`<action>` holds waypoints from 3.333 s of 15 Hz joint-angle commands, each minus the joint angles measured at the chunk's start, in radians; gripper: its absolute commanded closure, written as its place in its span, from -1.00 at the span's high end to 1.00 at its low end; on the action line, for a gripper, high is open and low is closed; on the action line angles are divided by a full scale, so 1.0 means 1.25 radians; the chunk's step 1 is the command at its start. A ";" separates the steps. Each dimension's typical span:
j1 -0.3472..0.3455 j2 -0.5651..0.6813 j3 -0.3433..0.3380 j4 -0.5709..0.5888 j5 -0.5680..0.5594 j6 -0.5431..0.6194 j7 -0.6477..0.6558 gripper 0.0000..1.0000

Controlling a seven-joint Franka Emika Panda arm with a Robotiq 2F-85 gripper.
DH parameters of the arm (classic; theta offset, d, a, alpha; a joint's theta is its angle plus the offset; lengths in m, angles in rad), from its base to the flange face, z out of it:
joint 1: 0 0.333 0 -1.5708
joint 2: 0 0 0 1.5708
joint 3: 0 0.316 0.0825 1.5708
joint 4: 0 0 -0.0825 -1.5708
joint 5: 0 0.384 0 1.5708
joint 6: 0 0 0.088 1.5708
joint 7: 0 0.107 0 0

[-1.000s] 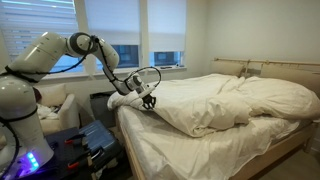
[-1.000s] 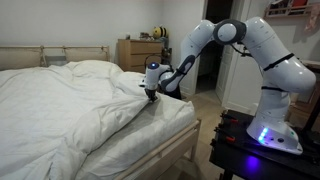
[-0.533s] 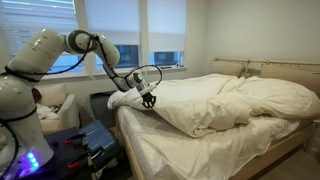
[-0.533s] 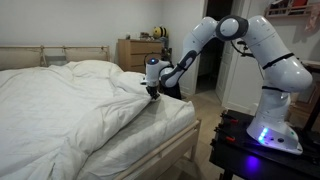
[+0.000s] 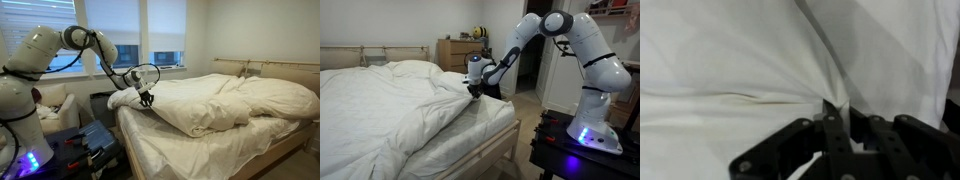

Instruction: Straighten the blanket on the bed

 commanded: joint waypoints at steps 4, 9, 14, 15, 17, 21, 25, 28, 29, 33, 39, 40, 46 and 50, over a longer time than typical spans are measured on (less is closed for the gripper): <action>-0.019 -0.139 0.027 -0.168 0.008 -0.063 -0.041 -0.96; -0.023 -0.173 0.027 -0.212 0.001 -0.042 -0.039 -0.96; -0.034 -0.209 0.026 -0.261 -0.002 -0.004 -0.045 -0.96; -0.036 -0.216 0.026 -0.270 -0.003 0.006 -0.045 -0.96; -0.039 -0.223 0.023 -0.279 -0.003 0.024 -0.038 -0.76; -0.045 -0.257 0.032 -0.315 0.031 -0.048 -0.040 -0.11; -0.049 -0.278 0.026 -0.332 0.065 -0.022 0.002 0.50; -0.049 -0.267 0.007 -0.322 0.044 0.071 0.106 0.93; -0.048 -0.257 -0.002 -0.312 0.034 0.101 0.145 1.00; -0.026 -0.208 -0.064 -0.272 -0.024 0.220 0.329 1.00; 0.057 -0.104 -0.196 -0.148 -0.142 0.249 0.684 1.00; 0.069 -0.087 -0.210 -0.128 -0.148 0.238 0.725 1.00; 0.090 0.003 -0.239 -0.051 -0.093 0.202 0.866 1.00; 0.065 0.049 -0.218 -0.004 0.019 0.177 0.906 1.00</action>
